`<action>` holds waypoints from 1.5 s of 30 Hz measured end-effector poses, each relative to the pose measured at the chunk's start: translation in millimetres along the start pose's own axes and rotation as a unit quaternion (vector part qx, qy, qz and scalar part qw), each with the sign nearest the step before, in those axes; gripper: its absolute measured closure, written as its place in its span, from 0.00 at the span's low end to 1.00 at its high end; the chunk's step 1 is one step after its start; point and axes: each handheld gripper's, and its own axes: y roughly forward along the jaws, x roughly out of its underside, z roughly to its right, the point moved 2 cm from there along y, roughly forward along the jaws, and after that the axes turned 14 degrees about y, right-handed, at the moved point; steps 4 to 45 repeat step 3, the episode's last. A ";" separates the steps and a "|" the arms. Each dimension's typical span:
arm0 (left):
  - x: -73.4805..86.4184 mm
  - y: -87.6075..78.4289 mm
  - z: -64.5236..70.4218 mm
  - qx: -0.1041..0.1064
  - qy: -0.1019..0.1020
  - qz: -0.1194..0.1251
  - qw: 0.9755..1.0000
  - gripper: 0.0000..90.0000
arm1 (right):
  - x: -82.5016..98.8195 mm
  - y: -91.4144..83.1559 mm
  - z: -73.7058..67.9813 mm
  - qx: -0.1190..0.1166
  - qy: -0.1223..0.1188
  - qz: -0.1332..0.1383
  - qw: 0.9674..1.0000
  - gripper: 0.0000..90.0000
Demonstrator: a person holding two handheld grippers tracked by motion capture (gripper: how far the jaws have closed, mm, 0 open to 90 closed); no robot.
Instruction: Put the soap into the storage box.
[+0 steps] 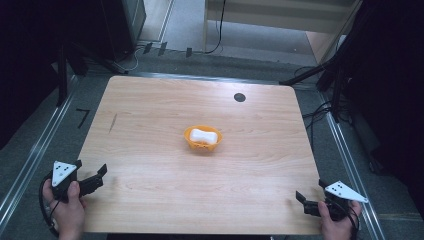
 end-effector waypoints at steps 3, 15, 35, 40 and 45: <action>0.0 0.0 0.0 0.000 0.000 0.000 1.000 0.15 | 0.0 0.3 -0.4 0.003 0.002 0.000 1.000 0.00; 0.0 0.0 0.0 0.000 0.000 0.000 1.000 0.15 | 0.0 0.3 -0.4 0.003 0.002 0.000 1.000 0.00; 0.0 0.0 0.0 0.000 0.000 0.000 1.000 0.15 | 0.0 0.3 -0.4 0.003 0.002 0.000 1.000 0.00; 0.0 0.0 0.0 0.000 0.000 0.000 1.000 0.15 | 0.0 0.3 -0.4 0.003 0.002 0.000 1.000 0.00; 0.0 0.0 0.0 0.000 0.000 0.000 1.000 0.15 | 0.0 0.3 -0.4 0.003 0.002 0.000 1.000 0.00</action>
